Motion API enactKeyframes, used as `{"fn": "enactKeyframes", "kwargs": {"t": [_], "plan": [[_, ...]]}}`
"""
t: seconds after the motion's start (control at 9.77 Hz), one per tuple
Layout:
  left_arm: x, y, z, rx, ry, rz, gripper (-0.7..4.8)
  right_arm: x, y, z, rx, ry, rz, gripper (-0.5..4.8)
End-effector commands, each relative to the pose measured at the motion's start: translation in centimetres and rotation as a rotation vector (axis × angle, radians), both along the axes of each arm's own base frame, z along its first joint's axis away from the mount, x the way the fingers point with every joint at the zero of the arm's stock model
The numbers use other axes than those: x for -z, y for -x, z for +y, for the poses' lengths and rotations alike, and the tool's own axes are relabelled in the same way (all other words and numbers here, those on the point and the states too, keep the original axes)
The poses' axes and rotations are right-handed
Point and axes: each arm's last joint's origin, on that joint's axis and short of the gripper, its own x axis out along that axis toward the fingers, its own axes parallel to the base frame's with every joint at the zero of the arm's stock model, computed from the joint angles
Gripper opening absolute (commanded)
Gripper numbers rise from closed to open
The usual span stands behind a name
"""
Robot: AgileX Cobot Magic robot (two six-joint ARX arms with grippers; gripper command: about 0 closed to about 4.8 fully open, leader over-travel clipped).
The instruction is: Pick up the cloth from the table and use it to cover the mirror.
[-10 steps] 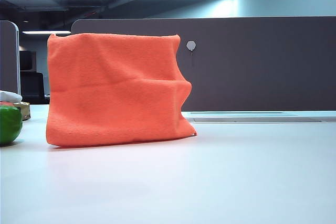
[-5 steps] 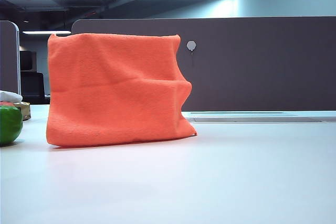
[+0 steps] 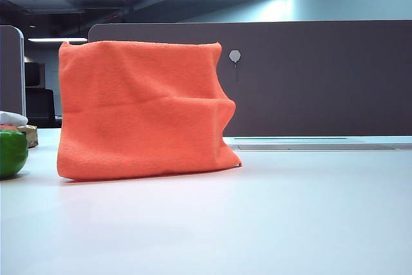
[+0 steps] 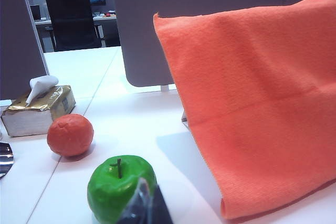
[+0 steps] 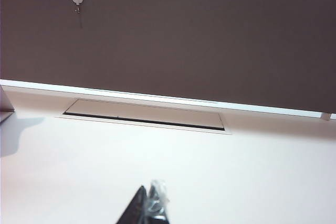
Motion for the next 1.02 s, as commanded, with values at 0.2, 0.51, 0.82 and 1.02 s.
{"fn": "enactKeyframes", "kwargs": {"t": [0.2,0.51,0.82,1.02], "plan": [[-0.12,0.02,-0.04,0.009,0.002,-0.009,-0.05,-0.46,0.08,0.00,-0.079,-0.021,-0.049,-0.05],[-0.12,0.02,-0.03,0.008,0.004,-0.009,-0.05,-0.66,0.11,-0.15,-0.034,-0.034,-0.069,-0.05],[-0.10,0.02,-0.03,0.008,0.004,-0.007,-0.05,-0.66,0.11,-0.15,-0.036,-0.034,-0.069,-0.05],[0.03,0.00,-0.04,0.009,0.003,0.007,-0.05,-0.65,0.11,-0.14,-0.036,-0.034,-0.069,-0.05]]}}
